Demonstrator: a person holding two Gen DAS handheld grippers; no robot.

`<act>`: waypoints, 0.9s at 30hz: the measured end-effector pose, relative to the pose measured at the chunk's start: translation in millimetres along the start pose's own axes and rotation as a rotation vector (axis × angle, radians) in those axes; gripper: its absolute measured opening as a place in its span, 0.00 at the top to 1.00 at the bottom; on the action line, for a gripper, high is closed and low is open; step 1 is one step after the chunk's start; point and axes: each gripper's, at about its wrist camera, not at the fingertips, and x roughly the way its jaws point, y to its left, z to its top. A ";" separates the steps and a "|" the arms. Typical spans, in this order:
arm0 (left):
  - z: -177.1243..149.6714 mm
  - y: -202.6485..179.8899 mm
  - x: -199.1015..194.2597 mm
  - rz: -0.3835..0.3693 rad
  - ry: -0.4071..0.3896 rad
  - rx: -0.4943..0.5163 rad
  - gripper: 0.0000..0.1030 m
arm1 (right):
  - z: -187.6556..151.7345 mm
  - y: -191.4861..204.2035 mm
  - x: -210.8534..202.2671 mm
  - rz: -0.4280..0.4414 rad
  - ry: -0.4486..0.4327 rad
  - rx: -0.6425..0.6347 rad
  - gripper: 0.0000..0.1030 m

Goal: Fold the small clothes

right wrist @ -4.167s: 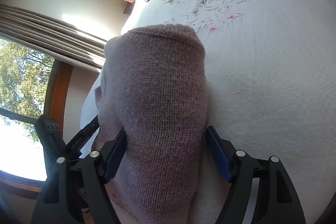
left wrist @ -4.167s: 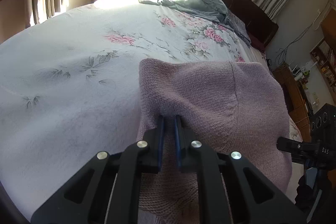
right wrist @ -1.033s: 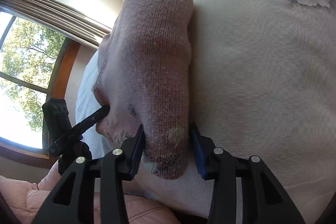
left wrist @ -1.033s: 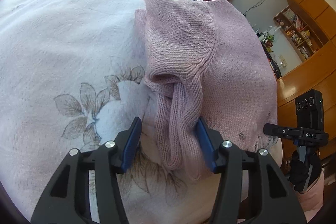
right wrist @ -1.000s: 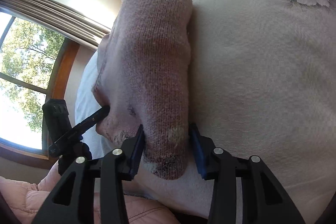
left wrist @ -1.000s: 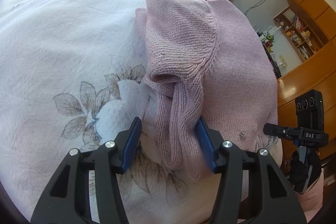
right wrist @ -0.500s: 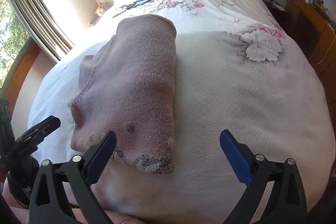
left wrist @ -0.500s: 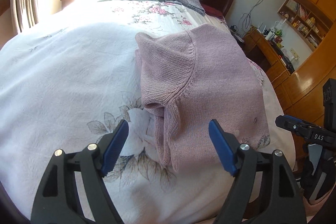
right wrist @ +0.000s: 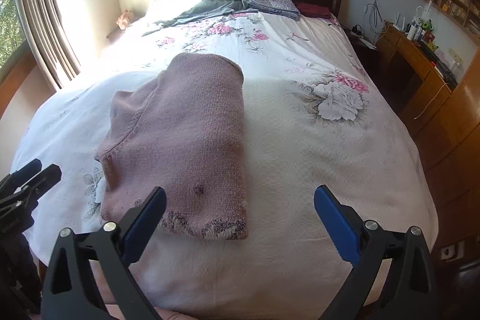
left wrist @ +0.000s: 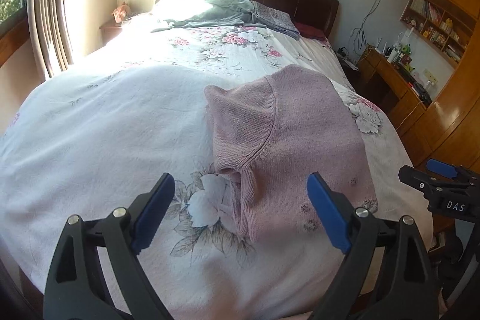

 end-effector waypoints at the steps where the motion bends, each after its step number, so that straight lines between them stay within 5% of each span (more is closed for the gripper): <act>1: -0.3 0.0 -2.2 -0.001 -0.001 0.002 0.13 | -0.4 0.6 -1.7 0.007 -0.001 0.006 0.04; 27: -24.4 -7.5 -13.0 -0.009 0.043 0.014 0.13 | -29.1 14.1 -6.5 0.002 0.072 0.033 0.04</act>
